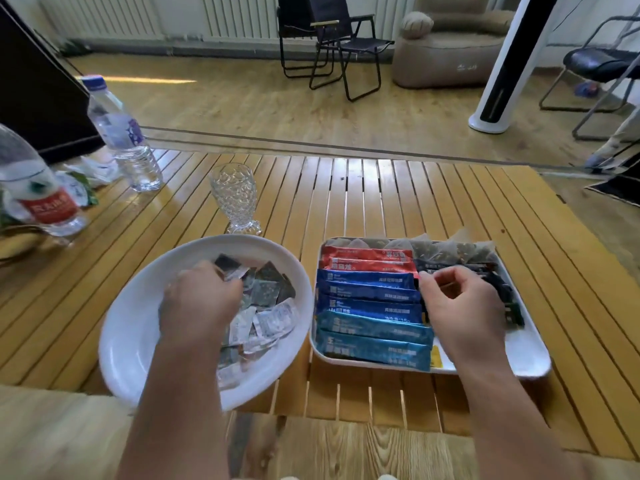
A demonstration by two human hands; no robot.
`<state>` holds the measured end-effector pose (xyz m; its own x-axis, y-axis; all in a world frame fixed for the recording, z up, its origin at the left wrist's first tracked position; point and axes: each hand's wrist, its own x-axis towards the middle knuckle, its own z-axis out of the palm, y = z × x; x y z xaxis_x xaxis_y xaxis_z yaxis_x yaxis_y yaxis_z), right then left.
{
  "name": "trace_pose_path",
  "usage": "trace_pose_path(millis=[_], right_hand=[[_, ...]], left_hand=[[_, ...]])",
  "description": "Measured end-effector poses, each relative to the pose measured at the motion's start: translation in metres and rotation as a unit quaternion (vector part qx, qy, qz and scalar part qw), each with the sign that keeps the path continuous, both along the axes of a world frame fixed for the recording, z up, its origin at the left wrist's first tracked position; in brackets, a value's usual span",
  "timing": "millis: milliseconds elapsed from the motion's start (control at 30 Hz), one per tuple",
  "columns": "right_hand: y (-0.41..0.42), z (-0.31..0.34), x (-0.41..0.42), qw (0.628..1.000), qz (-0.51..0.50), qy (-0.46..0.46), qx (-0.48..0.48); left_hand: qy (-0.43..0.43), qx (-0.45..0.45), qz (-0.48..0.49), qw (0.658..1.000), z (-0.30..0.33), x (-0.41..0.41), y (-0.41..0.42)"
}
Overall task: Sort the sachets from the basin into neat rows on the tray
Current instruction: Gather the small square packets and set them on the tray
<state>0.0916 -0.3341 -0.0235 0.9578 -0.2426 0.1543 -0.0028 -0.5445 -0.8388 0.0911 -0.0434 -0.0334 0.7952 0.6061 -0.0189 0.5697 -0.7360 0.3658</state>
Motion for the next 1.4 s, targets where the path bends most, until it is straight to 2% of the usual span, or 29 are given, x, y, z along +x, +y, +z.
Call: trace_pose_path(millis=[100,167,367,467,733,800,900,933,1000,1067,1133,1200,1300,1333,1400], right_hand=[[0.046,0.004,-0.009,0.995,0.099,-0.021,0.018],[0.076,0.004,-0.019,0.986,0.167,-0.008,0.007],[0.129,-0.017,-0.039,0.944,0.310,0.050,-0.100],[0.132,-0.024,-0.038,0.930,0.330,0.041,-0.157],[0.131,-0.027,-0.032,0.926,0.339,0.031,-0.160],[0.130,-0.027,-0.032,0.930,0.334,0.033,-0.149],[0.129,-0.026,-0.032,0.931,0.334,0.037,-0.142],[0.129,-0.026,-0.032,0.931,0.334,0.039,-0.141],[0.128,-0.027,-0.033,0.932,0.334,0.040,-0.135],[0.128,-0.027,-0.033,0.932,0.335,0.041,-0.132],[0.128,-0.028,-0.033,0.932,0.334,0.041,-0.133],[0.129,-0.029,-0.033,0.933,0.332,0.042,-0.132],[0.127,-0.028,-0.033,0.934,0.332,0.043,-0.123],[0.127,-0.027,-0.033,0.934,0.333,0.043,-0.120],[0.126,-0.026,-0.033,0.934,0.334,0.042,-0.117]], left_hand=[[0.035,-0.023,0.125,0.991,-0.012,-0.005,0.027],[0.067,-0.052,0.146,0.986,-0.017,-0.006,0.030],[0.046,-0.051,0.008,0.998,-0.035,0.009,0.013],[0.039,-0.052,-0.046,0.997,-0.038,0.018,0.001],[0.008,-0.006,-0.167,0.986,-0.032,0.024,-0.021],[-0.060,-0.045,-0.210,0.975,-0.029,0.023,-0.021],[-0.141,-0.184,-0.237,0.943,-0.022,0.017,-0.015],[-0.149,-0.203,-0.232,0.940,-0.019,0.014,-0.013],[-0.136,-0.168,-0.193,0.957,-0.023,0.013,-0.005],[-0.083,-0.111,-0.122,0.983,-0.028,0.015,0.002],[-0.041,-0.105,-0.067,0.991,-0.032,0.013,0.005],[-0.078,-0.112,-0.053,0.989,-0.029,0.011,0.004],[-0.227,-0.110,-0.037,0.967,-0.016,0.007,0.002],[-0.267,-0.143,-0.029,0.953,-0.010,0.006,0.000],[-0.295,-0.279,-0.044,0.913,0.001,0.006,-0.005]])
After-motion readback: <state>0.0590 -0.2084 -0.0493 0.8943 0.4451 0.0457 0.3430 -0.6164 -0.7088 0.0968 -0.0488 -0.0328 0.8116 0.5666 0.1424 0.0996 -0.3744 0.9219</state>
